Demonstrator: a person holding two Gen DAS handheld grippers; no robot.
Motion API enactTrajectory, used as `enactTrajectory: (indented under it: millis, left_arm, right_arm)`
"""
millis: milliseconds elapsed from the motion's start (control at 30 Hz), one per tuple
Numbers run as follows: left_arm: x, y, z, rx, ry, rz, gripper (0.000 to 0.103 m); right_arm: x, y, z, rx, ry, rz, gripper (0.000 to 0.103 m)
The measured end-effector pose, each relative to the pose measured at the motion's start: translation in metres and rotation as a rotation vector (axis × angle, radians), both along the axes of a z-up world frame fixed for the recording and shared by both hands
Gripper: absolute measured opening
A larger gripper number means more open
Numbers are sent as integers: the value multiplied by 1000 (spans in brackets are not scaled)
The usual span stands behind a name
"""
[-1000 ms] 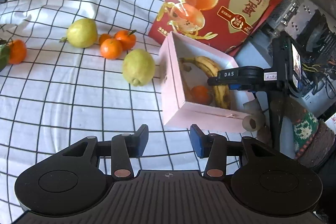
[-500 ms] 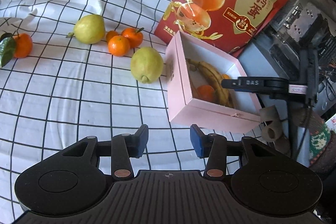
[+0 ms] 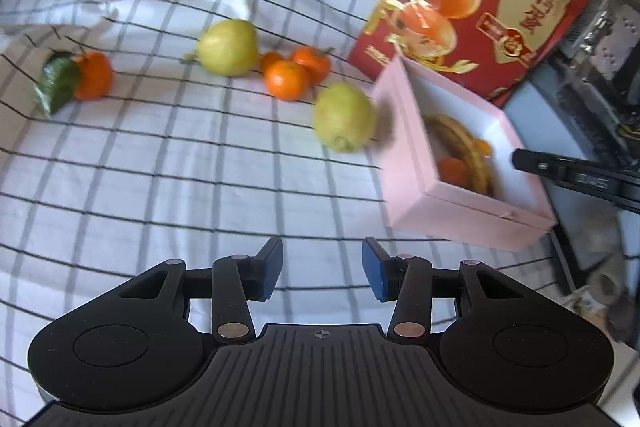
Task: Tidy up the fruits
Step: 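Open the right tool and withdraw it from the box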
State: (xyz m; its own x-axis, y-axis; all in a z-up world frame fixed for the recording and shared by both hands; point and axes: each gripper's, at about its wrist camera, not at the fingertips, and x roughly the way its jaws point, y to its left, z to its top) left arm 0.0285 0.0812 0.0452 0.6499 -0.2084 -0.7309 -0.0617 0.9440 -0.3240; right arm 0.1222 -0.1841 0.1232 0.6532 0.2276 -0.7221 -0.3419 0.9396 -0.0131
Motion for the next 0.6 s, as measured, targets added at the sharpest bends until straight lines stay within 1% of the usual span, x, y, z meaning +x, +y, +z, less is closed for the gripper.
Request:
enactTrajectory:
  millis: [67,100,200,267,333,433,500,533,600]
  left_arm:
    - [2,9,2,29,-6,10,48]
    - [4,14,3,39,-12,10,48]
    - [17,31,9,73,-44,-7,48]
    - [32,46,12,84,-71,-11,48]
    - [51,64,16,64,-100,18,48]
    - [76,94,20,21,-125,114,48]
    - [81,108,23,0,-142,156,48]
    - [80,112,23,-7,-147,161,48]
    - [71,117,20,-22,-140,157,48]
  right_arm:
    - [-9,13,6,6,-24,11,55]
    - [-14,21,8,7,-33,18,57]
    - [-27,42,9,-7,-49,33,59]
    - [-37,54,7,-23,-50,45,59]
    - [-47,64,5,-40,-43,55,59]
    - [-57,77,4,-66,-43,81,59]
    - [-57,89,7,-106,-54,111,59]
    - [-55,96,9,-129,-61,134,59]
    - [-47,113,14,-142,-65,177,60]
